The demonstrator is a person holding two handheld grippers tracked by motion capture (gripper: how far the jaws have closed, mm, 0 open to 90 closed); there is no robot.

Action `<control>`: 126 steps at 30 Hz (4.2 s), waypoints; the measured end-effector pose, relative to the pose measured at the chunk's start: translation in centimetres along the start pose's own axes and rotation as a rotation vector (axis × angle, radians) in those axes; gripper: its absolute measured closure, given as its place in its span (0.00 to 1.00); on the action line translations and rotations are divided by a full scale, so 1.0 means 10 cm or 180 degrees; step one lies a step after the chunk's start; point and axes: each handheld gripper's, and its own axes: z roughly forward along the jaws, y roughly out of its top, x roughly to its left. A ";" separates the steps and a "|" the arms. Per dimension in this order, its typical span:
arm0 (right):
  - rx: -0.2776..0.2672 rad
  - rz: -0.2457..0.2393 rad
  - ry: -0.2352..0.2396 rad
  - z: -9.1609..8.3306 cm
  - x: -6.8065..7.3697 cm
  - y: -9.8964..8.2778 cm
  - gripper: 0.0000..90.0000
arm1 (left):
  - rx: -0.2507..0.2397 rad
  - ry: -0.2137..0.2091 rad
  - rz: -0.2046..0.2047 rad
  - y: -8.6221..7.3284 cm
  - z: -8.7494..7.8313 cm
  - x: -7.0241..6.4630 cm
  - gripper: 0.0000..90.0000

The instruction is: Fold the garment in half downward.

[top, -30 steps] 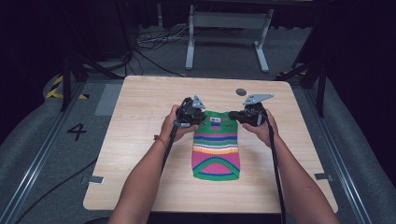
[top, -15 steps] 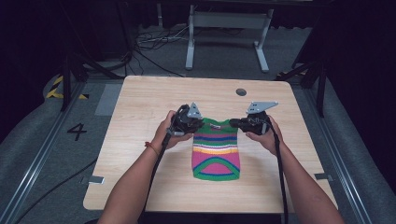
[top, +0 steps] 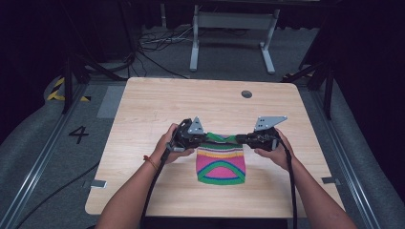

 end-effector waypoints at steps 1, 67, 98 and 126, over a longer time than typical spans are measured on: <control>0.0014 -0.0027 0.0028 0.00 0.03 -0.01 0.95 | -0.0006 -0.0009 0.0014 -0.01 0.00 -0.02 0.92; 0.0474 -0.0314 0.0302 -0.22 0.83 -0.61 0.82 | 0.0109 -0.0266 0.0238 -0.42 -0.26 -0.97 0.77; 0.0395 -0.0174 -0.0157 0.17 0.48 -0.61 0.71 | 0.0007 -0.0355 -0.0093 -0.34 0.25 -0.46 0.76; 0.0574 -0.0156 -0.0600 -0.31 0.52 -0.56 0.39 | 0.0426 0.0149 -0.0185 -0.69 -0.50 -0.44 0.33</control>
